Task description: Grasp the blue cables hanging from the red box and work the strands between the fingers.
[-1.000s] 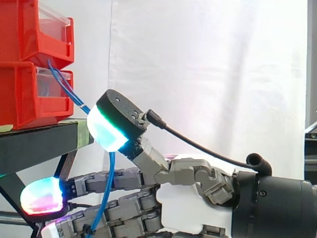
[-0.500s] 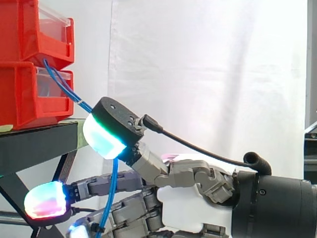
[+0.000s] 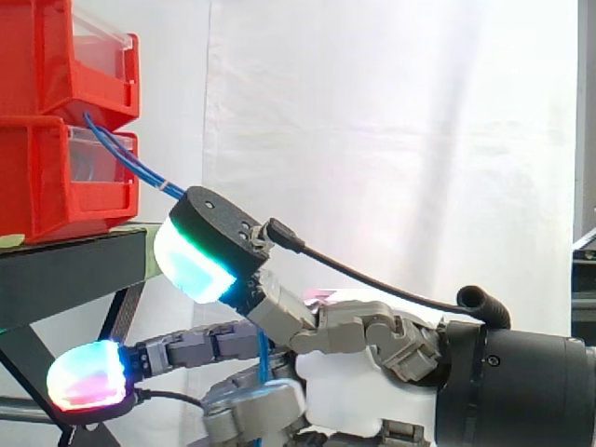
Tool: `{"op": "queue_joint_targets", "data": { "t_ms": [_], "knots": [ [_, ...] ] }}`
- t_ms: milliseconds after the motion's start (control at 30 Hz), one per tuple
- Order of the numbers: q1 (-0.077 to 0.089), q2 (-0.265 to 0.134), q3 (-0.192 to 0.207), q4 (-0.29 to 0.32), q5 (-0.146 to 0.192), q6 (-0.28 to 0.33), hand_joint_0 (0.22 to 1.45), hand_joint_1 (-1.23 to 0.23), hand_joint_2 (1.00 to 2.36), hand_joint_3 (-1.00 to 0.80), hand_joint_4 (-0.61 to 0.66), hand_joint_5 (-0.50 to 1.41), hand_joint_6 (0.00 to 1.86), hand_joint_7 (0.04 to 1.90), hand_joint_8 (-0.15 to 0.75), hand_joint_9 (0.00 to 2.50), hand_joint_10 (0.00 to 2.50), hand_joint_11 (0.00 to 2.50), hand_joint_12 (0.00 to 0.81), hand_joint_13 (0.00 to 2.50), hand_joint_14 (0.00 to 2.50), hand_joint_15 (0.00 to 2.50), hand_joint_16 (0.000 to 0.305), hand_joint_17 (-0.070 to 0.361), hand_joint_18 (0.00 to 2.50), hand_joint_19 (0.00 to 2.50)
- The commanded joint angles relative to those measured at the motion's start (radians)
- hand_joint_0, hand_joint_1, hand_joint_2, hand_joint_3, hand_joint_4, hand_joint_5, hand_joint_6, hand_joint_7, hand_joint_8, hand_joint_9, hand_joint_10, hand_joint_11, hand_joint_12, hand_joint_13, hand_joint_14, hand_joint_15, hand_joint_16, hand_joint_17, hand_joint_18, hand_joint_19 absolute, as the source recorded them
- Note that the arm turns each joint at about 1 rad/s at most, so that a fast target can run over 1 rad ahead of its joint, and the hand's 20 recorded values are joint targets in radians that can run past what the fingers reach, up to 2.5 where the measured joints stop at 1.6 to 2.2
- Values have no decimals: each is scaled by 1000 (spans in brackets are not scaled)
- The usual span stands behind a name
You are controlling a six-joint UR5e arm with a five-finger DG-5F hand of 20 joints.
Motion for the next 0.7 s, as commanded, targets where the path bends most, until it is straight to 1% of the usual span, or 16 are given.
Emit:
{"op": "queue_joint_targets", "data": {
  "t_ms": [0,33,67,100,133,167,233,267,300,367,400,433,500,600,633,667],
  "knots": [
    [0,0,0,0,0,0,753,-469,1000,-1000,273,-117,8,718,353,901,1322,1385,446,1169,375,1381,60,135,979,810],
    [0,0,0,0,0,0,754,-470,1000,-1000,276,-111,7,722,357,876,1542,1378,437,1138,788,1322,62,139,1094,945],
    [0,0,0,0,0,0,753,-471,1000,-1000,275,-110,7,723,360,871,1595,1373,438,1135,811,1325,61,138,1093,969],
    [0,0,0,0,0,0,752,-472,1000,-1000,283,-97,7,727,362,850,1812,1344,436,1094,1239,1226,62,139,1184,1092],
    [0,0,0,0,0,0,751,-475,1000,-1000,287,-92,7,730,361,826,2000,1370,424,1080,1536,1185,60,136,1280,1198],
    [0,0,0,0,0,0,750,-476,1000,-1000,291,-80,8,732,362,817,2172,1357,425,1071,1744,1150,59,132,1337,1298],
    [0,0,0,0,0,0,748,-479,1000,-1000,295,-61,8,742,359,807,2500,1449,426,1021,2293,1140,54,121,1486,1649],
    [0,0,0,0,0,0,746,-479,1000,-1000,299,-55,8,745,359,804,2500,1481,433,1013,2397,1162,54,122,1499,1655],
    [0,0,0,0,0,0,741,-481,1000,-1000,312,-22,8,774,365,782,2500,1569,437,994,2500,1201,55,124,1487,1544],
    [0,0,0,0,0,0,737,-483,1000,-1000,335,34,11,825,382,775,2500,1694,444,1021,2500,1244,60,134,1521,1372],
    [0,0,0,0,0,0,734,-483,1000,-1000,362,79,11,894,382,789,2500,1781,462,1066,2500,1281,61,138,1564,1309],
    [0,0,0,0,0,0,731,-484,1000,-1000,378,131,13,978,398,836,2500,1945,488,1137,2500,1341,66,149,1605,1142],
    [0,0,0,0,0,0,725,-483,1000,-1000,378,149,13,1049,418,884,2500,2104,530,1279,2500,1419,71,161,1691,977],
    [0,0,3,0,0,0,720,-484,1000,-1000,346,190,9,1174,456,1012,2500,2377,585,1472,2500,1524,77,174,1849,848],
    [-1,0,5,0,0,0,714,-487,1000,-1000,317,207,6,1227,459,1111,2500,2489,609,1593,2500,1539,239,179,1983,811],
    [0,0,3,0,0,0,713,-488,1000,-1000,318,209,5,1244,466,1156,2500,2500,620,1638,2500,1554,240,180,2014,774]
  ]
}}
